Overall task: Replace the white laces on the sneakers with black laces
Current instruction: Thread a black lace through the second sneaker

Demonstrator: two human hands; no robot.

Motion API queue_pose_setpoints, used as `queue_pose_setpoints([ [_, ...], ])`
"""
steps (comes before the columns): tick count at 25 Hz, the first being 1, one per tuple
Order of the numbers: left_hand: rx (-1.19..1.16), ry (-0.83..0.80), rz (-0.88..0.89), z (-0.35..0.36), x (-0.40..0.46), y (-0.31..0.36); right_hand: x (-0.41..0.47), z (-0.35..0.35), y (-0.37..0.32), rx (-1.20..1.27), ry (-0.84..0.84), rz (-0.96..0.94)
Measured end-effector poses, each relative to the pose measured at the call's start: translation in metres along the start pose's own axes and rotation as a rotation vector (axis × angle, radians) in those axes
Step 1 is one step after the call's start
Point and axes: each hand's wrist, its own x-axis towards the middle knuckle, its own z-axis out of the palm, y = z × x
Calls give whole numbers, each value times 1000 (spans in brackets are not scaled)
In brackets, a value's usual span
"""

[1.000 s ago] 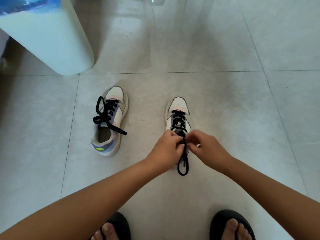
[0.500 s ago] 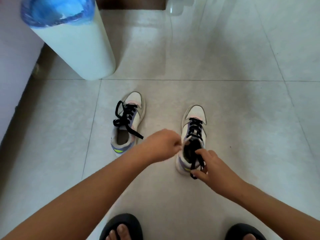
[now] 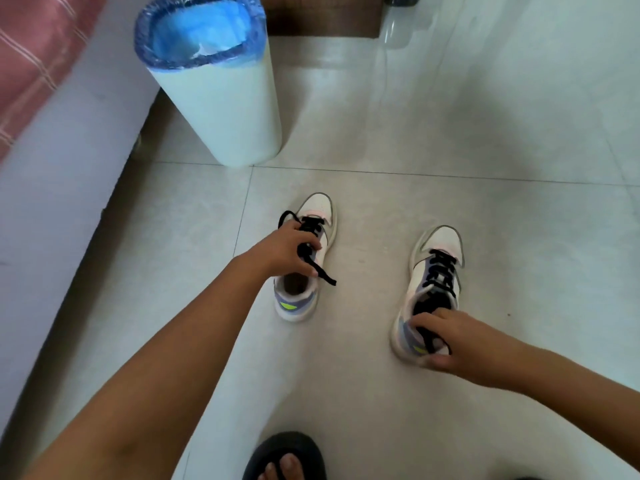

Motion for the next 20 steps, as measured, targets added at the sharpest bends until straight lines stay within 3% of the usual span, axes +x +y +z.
queue_pose_setpoints([
  [1,9,54,28,2,-1,-1,0,2,2,-47,-12,-44],
  [4,-4,183,88,5,-13,-8,11,-4,11,33,210,-85],
  [6,-58,255,117,9,-21,-17,18,-14,12,-55,277,-127],
  [8,-174,251,135,11,-23,-25,22,-12,11,-305,116,-235],
  [11,-173,138,142,0,-11,-31,24,-33,-16,-526,-159,-141],
  [13,-142,53,157,-5,-4,-32,44,-52,-46,-533,-54,-49],
  [16,-151,92,156,-3,-4,-27,95,-49,-93,-195,143,-35],
  [20,277,227,2,-7,-16,-21,142,-13,-127,466,226,248],
])
